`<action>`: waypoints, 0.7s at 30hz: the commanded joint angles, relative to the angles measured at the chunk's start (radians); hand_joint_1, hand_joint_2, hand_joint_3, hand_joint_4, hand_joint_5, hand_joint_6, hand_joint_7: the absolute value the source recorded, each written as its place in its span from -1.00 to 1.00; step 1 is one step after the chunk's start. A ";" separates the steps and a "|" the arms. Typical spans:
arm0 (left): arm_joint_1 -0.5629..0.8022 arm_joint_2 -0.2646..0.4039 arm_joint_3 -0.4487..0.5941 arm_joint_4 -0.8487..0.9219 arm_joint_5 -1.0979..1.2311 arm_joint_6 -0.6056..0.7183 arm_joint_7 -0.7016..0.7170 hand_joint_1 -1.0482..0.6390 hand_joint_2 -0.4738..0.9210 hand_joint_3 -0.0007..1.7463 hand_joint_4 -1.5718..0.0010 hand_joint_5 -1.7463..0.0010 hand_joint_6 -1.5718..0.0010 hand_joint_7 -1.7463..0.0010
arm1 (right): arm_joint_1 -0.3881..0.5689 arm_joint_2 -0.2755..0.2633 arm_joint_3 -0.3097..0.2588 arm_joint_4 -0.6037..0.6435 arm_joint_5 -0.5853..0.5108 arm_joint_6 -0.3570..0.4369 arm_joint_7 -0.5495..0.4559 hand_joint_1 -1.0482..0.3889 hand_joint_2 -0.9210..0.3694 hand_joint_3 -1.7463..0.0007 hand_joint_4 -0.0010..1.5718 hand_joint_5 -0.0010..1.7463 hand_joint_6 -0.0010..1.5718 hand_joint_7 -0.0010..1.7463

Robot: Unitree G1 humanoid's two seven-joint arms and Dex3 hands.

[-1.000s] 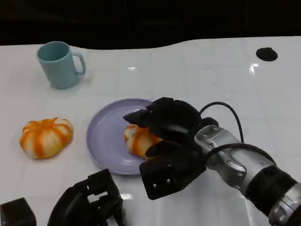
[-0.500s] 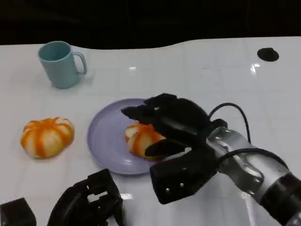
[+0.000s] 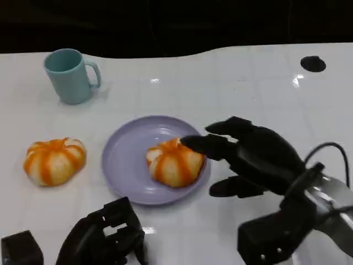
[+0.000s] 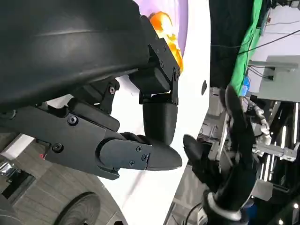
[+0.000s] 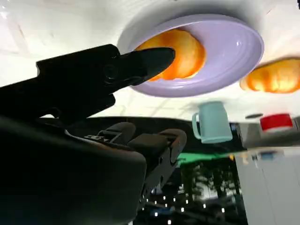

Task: Grasp the bread from the table and place it into the plate.

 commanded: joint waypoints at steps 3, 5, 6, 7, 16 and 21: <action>-0.007 0.010 0.004 0.010 0.005 -0.011 0.008 -0.48 0.97 -0.69 0.00 -1.00 0.09 -0.69 | 0.092 -0.070 -0.066 0.005 -0.017 -0.135 -0.199 0.13 -0.98 0.96 -0.11 -0.07 0.19 -0.81; -0.007 0.010 0.005 0.010 0.004 -0.008 0.007 -0.48 0.96 -0.69 0.01 -1.00 0.09 -0.69 | 0.111 -0.082 -0.076 0.010 -0.020 -0.162 -0.235 0.18 -0.99 0.95 -0.07 0.23 0.30 -0.82; -0.007 0.011 0.005 0.010 0.005 -0.008 0.008 -0.48 0.96 -0.69 0.01 -1.00 0.10 -0.69 | 0.124 -0.087 -0.084 0.014 -0.024 -0.178 -0.262 0.19 -0.99 0.93 -0.07 0.36 0.33 -0.82; -0.008 0.010 0.004 0.010 0.004 -0.007 0.008 -0.48 0.96 -0.69 0.01 -1.00 0.10 -0.69 | 0.135 -0.091 -0.091 0.018 -0.028 -0.192 -0.286 0.20 -1.00 0.89 -0.07 0.55 0.39 -0.80; -0.010 0.006 0.003 0.010 0.000 -0.005 0.005 -0.46 0.96 -0.69 0.02 -1.00 0.12 -0.71 | 0.264 -0.127 -0.133 0.009 -0.043 -0.240 -0.370 0.19 -0.52 -0.05 0.11 0.99 -0.01 0.73; -0.009 0.004 0.004 0.008 0.001 -0.001 0.010 -0.44 0.96 -0.68 0.02 -1.00 0.12 -0.71 | 0.336 -0.124 -0.155 -0.011 -0.042 -0.252 -0.412 0.19 -0.22 -0.39 0.17 1.00 0.01 0.74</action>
